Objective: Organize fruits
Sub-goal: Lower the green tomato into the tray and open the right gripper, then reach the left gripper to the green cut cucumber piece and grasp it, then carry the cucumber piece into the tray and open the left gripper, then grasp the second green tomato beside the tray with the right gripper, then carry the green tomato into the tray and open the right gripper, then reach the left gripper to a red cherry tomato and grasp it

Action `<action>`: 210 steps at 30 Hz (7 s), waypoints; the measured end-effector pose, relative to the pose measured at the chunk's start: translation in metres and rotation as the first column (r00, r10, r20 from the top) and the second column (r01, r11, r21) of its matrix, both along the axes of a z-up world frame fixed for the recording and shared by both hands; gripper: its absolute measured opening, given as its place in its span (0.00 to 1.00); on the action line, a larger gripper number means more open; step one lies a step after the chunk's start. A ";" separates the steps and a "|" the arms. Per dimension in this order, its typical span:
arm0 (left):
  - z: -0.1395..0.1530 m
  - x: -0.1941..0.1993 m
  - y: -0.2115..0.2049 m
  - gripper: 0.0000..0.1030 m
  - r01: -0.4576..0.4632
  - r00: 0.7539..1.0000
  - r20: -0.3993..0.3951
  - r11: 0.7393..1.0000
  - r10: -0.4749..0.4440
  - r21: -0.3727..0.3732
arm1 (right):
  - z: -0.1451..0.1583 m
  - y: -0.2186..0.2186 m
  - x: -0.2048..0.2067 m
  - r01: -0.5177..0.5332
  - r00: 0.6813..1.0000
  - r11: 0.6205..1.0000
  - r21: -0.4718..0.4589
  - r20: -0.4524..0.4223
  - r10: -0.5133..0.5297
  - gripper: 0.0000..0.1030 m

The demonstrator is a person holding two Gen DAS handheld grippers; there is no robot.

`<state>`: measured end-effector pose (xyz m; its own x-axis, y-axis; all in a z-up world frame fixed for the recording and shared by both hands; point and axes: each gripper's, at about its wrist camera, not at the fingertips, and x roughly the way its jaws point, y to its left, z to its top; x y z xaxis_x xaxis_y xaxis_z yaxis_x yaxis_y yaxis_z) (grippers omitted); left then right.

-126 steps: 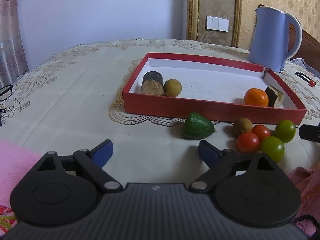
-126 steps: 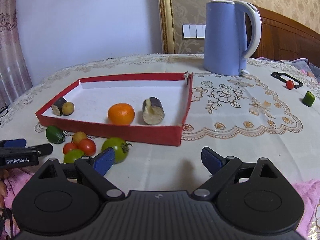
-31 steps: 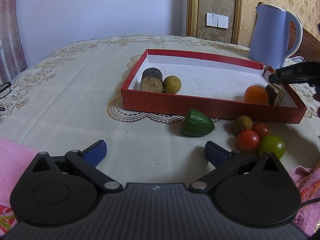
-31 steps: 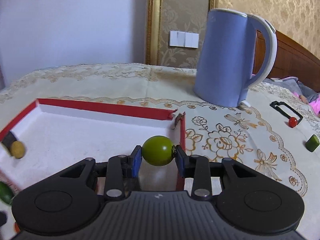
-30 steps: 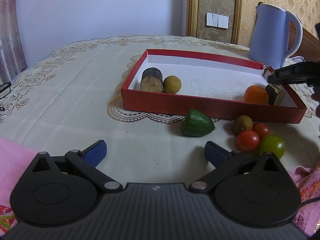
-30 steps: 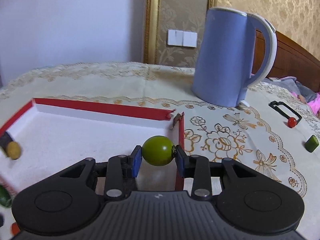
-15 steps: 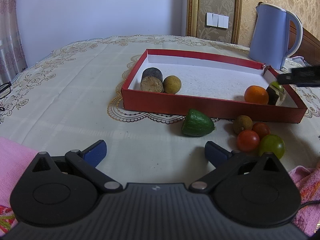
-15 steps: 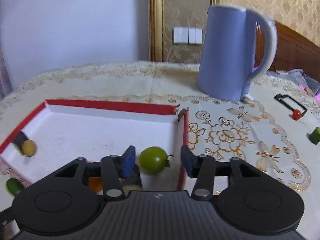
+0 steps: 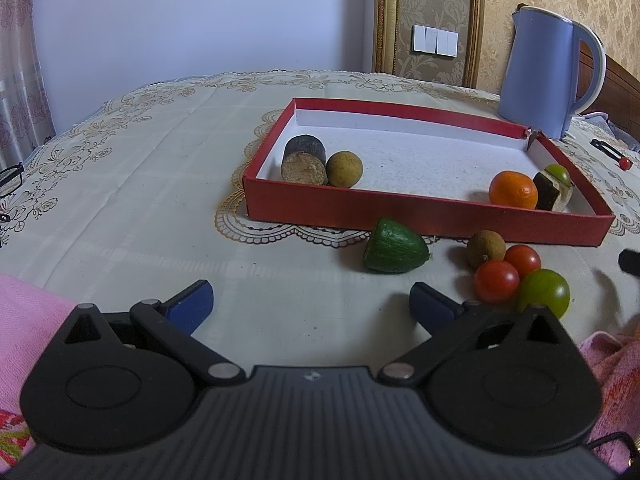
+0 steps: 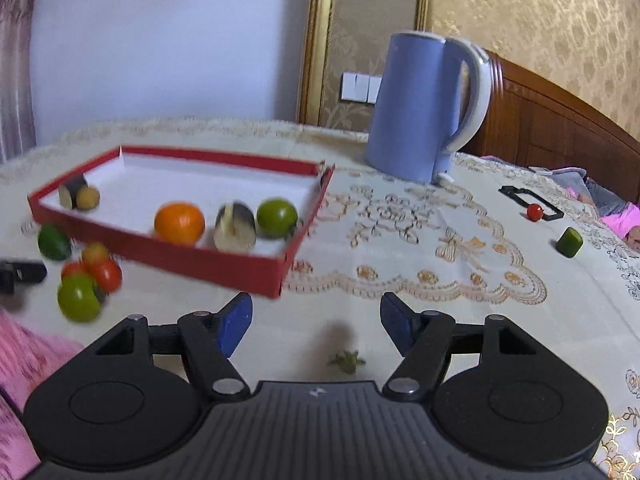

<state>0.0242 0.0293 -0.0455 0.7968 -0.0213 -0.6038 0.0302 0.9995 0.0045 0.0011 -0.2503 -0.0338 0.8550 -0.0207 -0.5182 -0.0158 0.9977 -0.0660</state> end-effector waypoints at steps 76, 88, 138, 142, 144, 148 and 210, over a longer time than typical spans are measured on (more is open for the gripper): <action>0.015 0.008 -0.031 0.31 0.156 0.987 0.039 0.987 -0.158 0.029 | -0.012 -0.018 0.012 -0.022 0.995 0.987 0.162 -0.093 0.038 0.85; 0.045 0.054 -0.055 0.31 0.138 0.984 0.109 0.989 -0.144 0.060 | -0.012 -0.018 0.012 -0.022 0.995 0.986 0.165 -0.092 0.038 0.85; 0.013 0.013 0.001 0.66 0.004 1.000 0.023 1.000 -0.004 0.018 | 0.002 0.002 -0.003 -0.096 0.994 0.978 0.184 -0.042 0.106 0.85; 0.006 0.014 0.003 0.75 -0.009 1.000 0.030 1.000 0.008 0.024 | 0.007 0.040 -0.012 -0.203 0.978 0.969 0.137 -0.027 0.209 0.85; 0.005 0.014 0.005 0.76 -0.008 1.000 0.028 1.000 0.008 0.014 | 0.007 0.060 -0.012 -0.244 0.968 0.964 0.105 -0.027 0.248 0.85; 0.003 0.015 0.006 0.85 0.014 1.000 0.020 1.000 -0.014 0.001 | 0.007 0.086 -0.007 -0.287 0.957 0.955 0.072 -0.021 0.289 0.77; 0.013 -0.003 -0.005 1.00 0.053 0.998 0.035 0.998 -0.053 -0.017 | -0.007 -0.021 0.011 -0.008 0.999 0.994 0.107 -0.037 0.012 0.57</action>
<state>0.0215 0.0243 -0.0326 0.8148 -0.0746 -0.5750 0.0833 0.9965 -0.0111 0.0121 -0.2708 -0.0404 0.8349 0.0447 -0.5486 -0.0259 0.9988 0.0420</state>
